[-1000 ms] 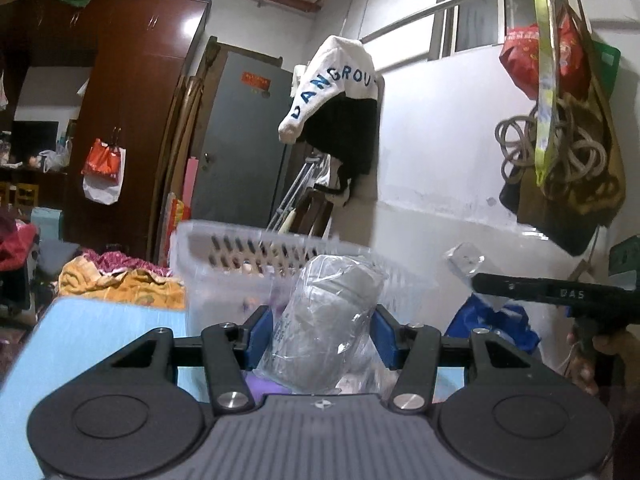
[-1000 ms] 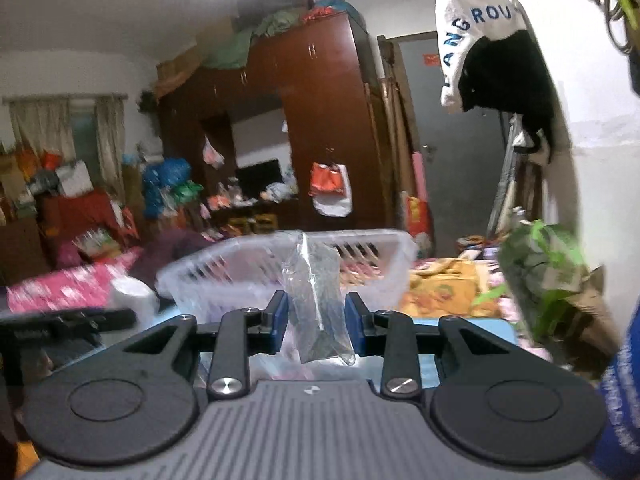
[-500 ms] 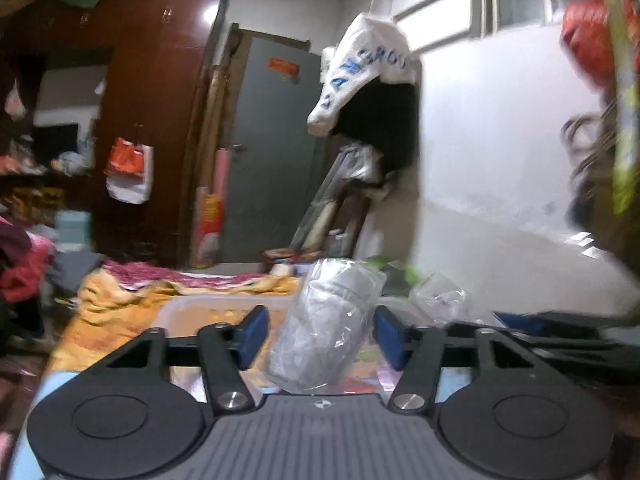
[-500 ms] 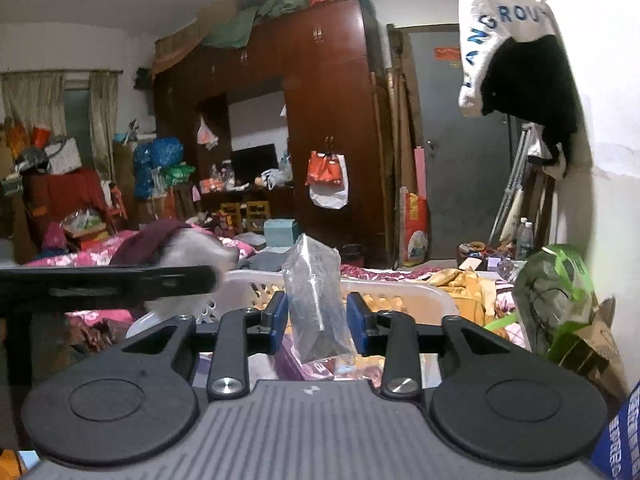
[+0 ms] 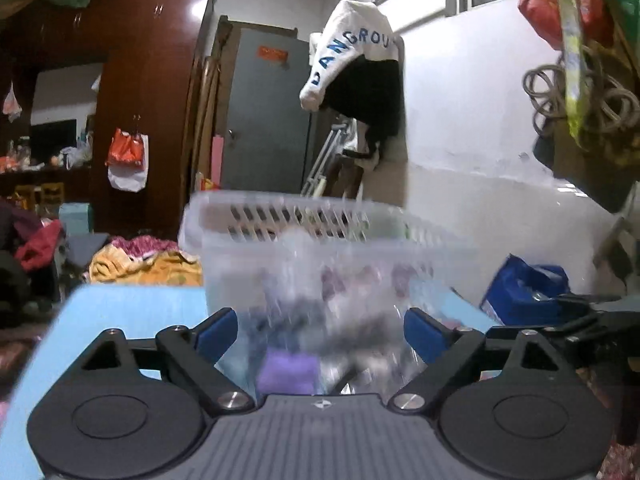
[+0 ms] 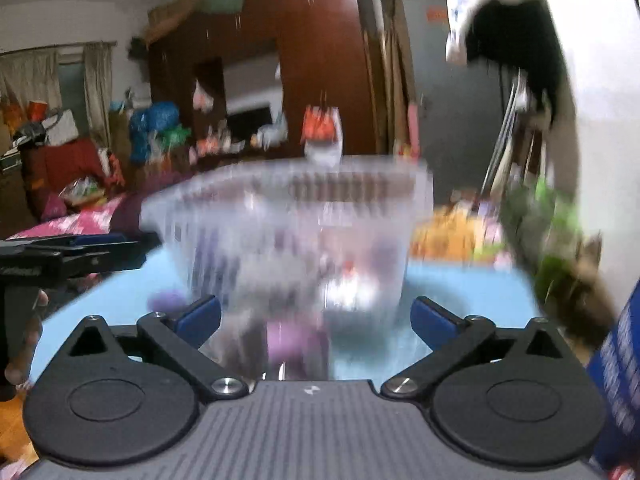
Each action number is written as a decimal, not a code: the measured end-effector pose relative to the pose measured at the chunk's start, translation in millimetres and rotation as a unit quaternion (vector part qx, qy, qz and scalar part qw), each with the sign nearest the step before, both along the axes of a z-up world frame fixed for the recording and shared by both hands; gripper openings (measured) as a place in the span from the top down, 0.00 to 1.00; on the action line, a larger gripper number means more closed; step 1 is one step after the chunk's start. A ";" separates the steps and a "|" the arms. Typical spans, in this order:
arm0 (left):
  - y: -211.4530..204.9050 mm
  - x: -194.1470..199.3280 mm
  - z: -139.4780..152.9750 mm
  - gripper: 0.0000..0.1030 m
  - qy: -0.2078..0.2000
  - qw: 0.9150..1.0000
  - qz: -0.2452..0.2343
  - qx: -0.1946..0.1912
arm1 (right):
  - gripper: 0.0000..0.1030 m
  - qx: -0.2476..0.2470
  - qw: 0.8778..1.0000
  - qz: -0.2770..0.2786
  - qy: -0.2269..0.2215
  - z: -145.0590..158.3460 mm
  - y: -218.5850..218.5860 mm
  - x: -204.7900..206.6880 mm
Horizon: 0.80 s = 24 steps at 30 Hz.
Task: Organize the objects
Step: 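Grasp the silver foil bag with left while right grasps the red-item bag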
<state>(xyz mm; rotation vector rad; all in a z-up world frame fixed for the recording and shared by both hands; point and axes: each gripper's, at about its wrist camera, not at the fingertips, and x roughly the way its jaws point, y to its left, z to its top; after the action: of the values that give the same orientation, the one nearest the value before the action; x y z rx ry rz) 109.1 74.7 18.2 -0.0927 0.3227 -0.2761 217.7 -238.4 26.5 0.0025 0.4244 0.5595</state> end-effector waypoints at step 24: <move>-12.4 32.3 -47.9 0.38 0.131 0.989 0.003 -0.070 | 0.53 -0.001 0.997 0.047 0.054 -35.3 -3.5 4.6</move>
<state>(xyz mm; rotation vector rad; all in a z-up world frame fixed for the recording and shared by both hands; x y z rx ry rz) 141.4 62.3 -29.7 -0.2696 0.5636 -0.2801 222.3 -241.9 -8.8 0.0109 0.5326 0.6544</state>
